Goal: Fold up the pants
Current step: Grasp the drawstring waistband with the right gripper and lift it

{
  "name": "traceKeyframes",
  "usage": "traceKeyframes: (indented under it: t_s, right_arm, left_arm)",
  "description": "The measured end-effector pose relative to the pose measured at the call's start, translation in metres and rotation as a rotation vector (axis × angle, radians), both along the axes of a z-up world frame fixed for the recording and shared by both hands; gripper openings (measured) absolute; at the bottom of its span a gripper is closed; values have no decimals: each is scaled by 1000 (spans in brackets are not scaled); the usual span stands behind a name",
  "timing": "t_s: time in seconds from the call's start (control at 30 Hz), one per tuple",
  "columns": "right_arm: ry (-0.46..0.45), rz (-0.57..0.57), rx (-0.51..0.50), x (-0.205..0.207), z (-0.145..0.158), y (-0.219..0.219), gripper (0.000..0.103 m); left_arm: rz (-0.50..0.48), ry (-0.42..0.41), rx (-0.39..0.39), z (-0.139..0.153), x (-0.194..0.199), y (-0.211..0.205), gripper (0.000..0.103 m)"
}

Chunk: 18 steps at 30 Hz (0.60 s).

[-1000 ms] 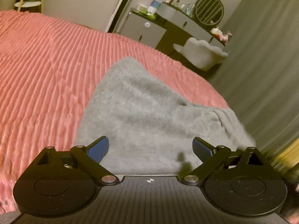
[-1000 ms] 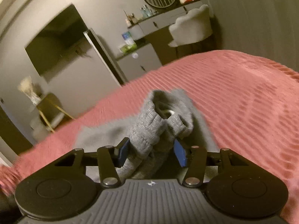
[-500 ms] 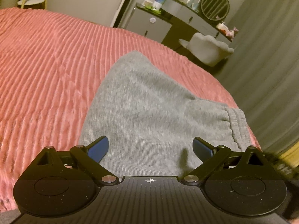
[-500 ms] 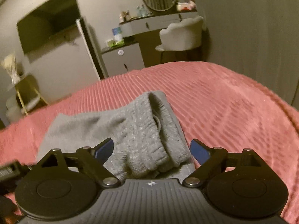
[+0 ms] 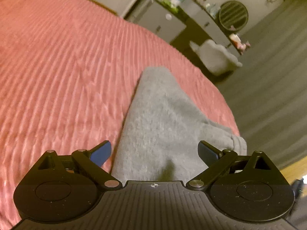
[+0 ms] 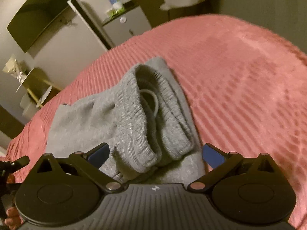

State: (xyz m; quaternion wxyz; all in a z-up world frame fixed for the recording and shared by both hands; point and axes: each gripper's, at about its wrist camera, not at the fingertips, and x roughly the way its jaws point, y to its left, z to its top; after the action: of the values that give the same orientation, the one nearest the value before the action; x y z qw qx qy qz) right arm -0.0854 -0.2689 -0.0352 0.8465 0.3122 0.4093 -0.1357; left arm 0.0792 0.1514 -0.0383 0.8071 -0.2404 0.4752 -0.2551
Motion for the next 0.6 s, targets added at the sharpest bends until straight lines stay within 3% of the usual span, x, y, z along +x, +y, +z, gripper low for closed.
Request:
traceKeyframes:
  t_s: [0.1, 0.2, 0.6]
  right_arm:
    - [60, 36, -25, 13, -14, 0, 103]
    - [61, 44, 6, 15, -20, -4, 103]
    - [64, 150, 87, 38, -24, -26, 103]
  left_arm:
    - [4, 27, 50, -12, 10, -2, 100]
    - [-18, 41, 114, -22, 17, -11, 100]
    - [-93, 46, 173, -31, 31, -37, 100]
